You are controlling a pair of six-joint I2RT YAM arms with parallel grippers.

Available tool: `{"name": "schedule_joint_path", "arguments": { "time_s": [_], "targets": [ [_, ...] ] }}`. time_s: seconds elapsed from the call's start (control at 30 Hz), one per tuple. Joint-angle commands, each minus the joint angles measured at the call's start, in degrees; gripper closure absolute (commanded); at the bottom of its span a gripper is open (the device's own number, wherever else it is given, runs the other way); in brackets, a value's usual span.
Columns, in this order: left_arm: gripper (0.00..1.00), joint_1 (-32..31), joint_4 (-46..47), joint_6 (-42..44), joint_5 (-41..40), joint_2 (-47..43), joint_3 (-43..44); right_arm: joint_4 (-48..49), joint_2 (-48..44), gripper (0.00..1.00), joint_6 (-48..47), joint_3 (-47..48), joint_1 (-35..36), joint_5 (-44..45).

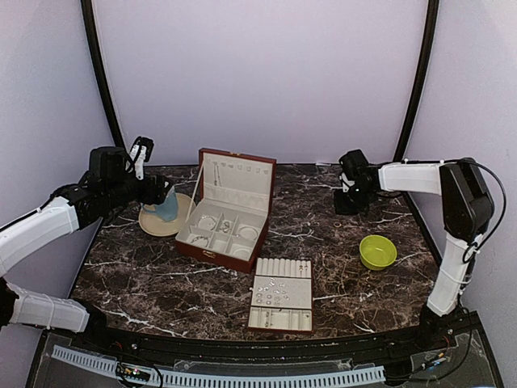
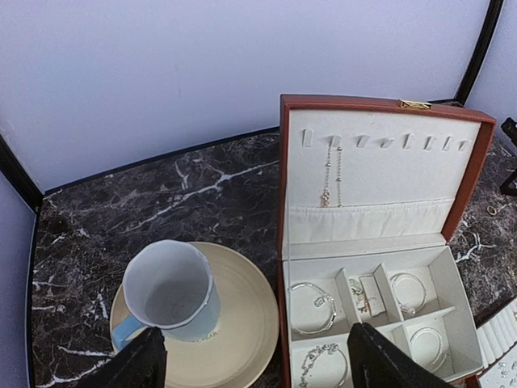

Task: Organize the mixed jewelry
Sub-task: Pick up the ring from the center of the board.

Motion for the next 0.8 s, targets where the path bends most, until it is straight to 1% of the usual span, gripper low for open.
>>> {"name": "schedule_joint_path", "arguments": {
  "time_s": [0.0,0.1,0.13,0.23,0.3,0.33,0.4,0.47,0.5,0.53,0.57,0.6,0.63,0.67,0.7,0.77],
  "targets": [
    [0.22,0.3,2.58,1.32,6.11,-1.16,-0.78,0.04,-3.91,1.0,0.17,-1.92,-0.29,-2.14],
    [0.26,0.13,3.83,3.58,12.86,-1.13,-1.39,1.51,-5.77,1.0,-0.67,-3.91,-0.2,-6.3],
    [0.27,-0.36,4.9,3.97,14.12,-1.25,-1.6,2.46,-6.62,1.0,-0.96,-4.92,-0.12,-8.97],
    [0.28,-2.52,8.88,5.91,21.59,-1.39,-3.44,4.78,-9.46,1.0,-1.52,-8.1,0.85,-13.69],
    [0.28,-5.46,10.39,6.05,24.22,-0.44,-3.93,5.81,-11.39,1.0,-2.46,-9.89,2.51,-15.17],
    [0.28,-8.09,11.0,5.73,24.5,0.02,-3.97,6.51,-12.45,1.0,-2.87,-10.92,3.6,-15.82],
    [0.28,-12.03,13.16,3.2,25.29,2.13,-4.16,8.52,-14.36,1.0,-3.51,-13.08,6.27,-16.94],
    [0.28,-15.22,16.28,-1.59,26.21,4.84,-4.23,11.2,-16.16,1.0,-3.96,-15.43,9.23,-18.45],
    [0.28,-16.81,19.0,-5.53,27.16,7.05,-4.26,12.73,-17.15,1.0,-4.26,-16.59,10.63,-18.86],
    [0.28,-17.35,20.18,-7.75,27.51,8.12,-4.12,14.87,-17.99,1.0,-4.62,-17.62,12.82,-19.34],
    [0.29,-18.05,22.43,-13.24,27.94,10.39,-3.98,16.34,-18.83,1.0,-4.93,-18.53,14.44,-19.73],
    [0.3,-18.19,23.57,-16.27,28.6,12.74,-3.61,17.56,-19.81,1.0,-5.32,-19.41,15.89,-20.07],
    [0.31,-18.5,25.76,-22.2,30.42,13.78,-3.33,18.89,-20.48,1.0,-5.68,-19.86,17.28,-20.38],
    [0.31,-18.64,26.69,-24.66,31.99,15.54,-2.83,20.26,-21.13,1.0,-6.0,-20.22,18.49,-20.68],
    [0.32,-18.96,28.17,-29.16,32.65,16.28,-2.67,21.53,-21.72,1.0,-6.2,-20.54,19.45,-21.04],
    [0.32,-19.25,29.42,-33.88,34.34,17.96,-2.31,23.75,-22.64,1.0,-6.74,-20.69,21.16,-21.8]
  ]
}}
